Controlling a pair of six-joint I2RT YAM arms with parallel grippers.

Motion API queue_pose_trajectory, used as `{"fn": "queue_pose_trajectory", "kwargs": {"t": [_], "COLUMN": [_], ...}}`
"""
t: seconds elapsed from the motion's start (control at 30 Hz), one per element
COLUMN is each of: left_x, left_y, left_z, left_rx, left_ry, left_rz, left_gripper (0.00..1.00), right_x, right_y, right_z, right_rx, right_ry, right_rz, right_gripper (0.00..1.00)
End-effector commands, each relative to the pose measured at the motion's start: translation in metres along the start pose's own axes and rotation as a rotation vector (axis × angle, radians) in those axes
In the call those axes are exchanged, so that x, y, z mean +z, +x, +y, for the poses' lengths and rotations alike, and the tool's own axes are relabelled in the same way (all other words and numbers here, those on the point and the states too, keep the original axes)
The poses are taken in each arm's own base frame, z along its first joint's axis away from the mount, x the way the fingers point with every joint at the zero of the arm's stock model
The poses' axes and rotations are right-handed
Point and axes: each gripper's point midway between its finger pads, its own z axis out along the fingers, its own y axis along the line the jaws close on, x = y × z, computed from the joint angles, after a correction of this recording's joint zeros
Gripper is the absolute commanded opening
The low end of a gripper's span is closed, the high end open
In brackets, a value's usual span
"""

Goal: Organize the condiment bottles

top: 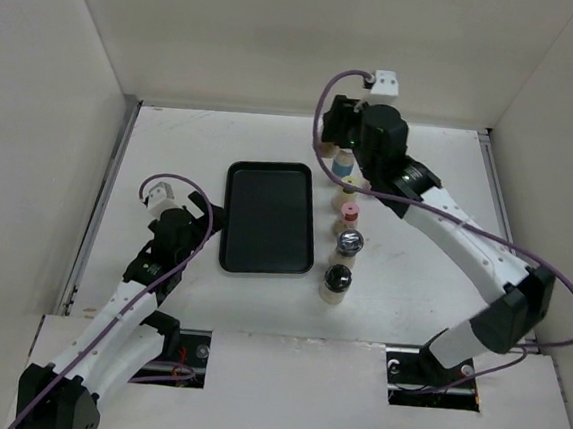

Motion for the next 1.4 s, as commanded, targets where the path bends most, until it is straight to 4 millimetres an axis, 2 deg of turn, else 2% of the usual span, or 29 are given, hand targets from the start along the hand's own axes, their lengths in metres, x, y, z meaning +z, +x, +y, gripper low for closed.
{"fn": "queue_pose_trajectory", "kwargs": {"t": [0.0, 0.1, 0.2, 0.4, 0.6, 0.9, 1.03, 1.1, 1.17, 1.23, 1.3, 1.37], "left_x": [0.004, 0.005, 0.004, 0.004, 0.008, 0.009, 0.008, 0.008, 0.007, 0.006, 0.005, 0.004], "left_y": [0.012, 0.014, 0.007, -0.003, -0.001, 0.002, 0.003, 0.004, 0.004, 0.004, 0.003, 0.002], "left_z": [0.012, 0.016, 0.013, 0.014, 0.020, 0.023, 0.024, 0.025, 0.025, 0.024, 0.024, 0.024], "left_rx": [-0.060, -0.055, -0.042, -0.022, -0.027, -0.025, -0.024, -0.023, -0.023, -0.023, -0.026, -0.028], "left_ry": [-0.020, -0.030, -0.020, -0.028, -0.047, -0.051, -0.051, -0.051, -0.050, -0.047, -0.045, -0.044], "left_rz": [0.046, 0.055, 0.036, 0.005, 0.008, 0.010, 0.012, 0.012, 0.013, 0.013, 0.011, 0.005], "left_gripper": [1.00, 1.00, 1.00, 1.00, 1.00, 1.00, 1.00, 1.00, 1.00, 1.00, 1.00, 1.00], "right_x": [0.031, 0.061, 0.085, 0.116, 0.136, 0.153, 0.155, 0.152, 0.151, 0.147, 0.139, 0.125], "right_y": [0.008, 0.036, 0.066, 0.119, 0.164, 0.204, 0.215, 0.216, 0.214, 0.208, 0.195, 0.171], "right_z": [0.052, 0.093, 0.125, 0.161, 0.172, 0.180, 0.186, 0.193, 0.196, 0.197, 0.199, 0.203], "right_rx": [-0.008, -0.020, -0.035, -0.076, -0.121, -0.133, -0.116, -0.103, -0.104, -0.102, -0.080, -0.045], "right_ry": [-0.107, -0.179, -0.223, -0.275, -0.283, -0.279, -0.275, -0.286, -0.287, -0.287, -0.304, -0.338], "right_rz": [-0.004, 0.042, 0.074, 0.122, 0.145, 0.142, 0.136, 0.130, 0.124, 0.118, 0.112, 0.093], "right_gripper": [0.42, 0.43, 0.43, 0.43, 0.43, 0.46, 0.50, 0.57, 0.69, 0.81, 0.85, 0.88]}}
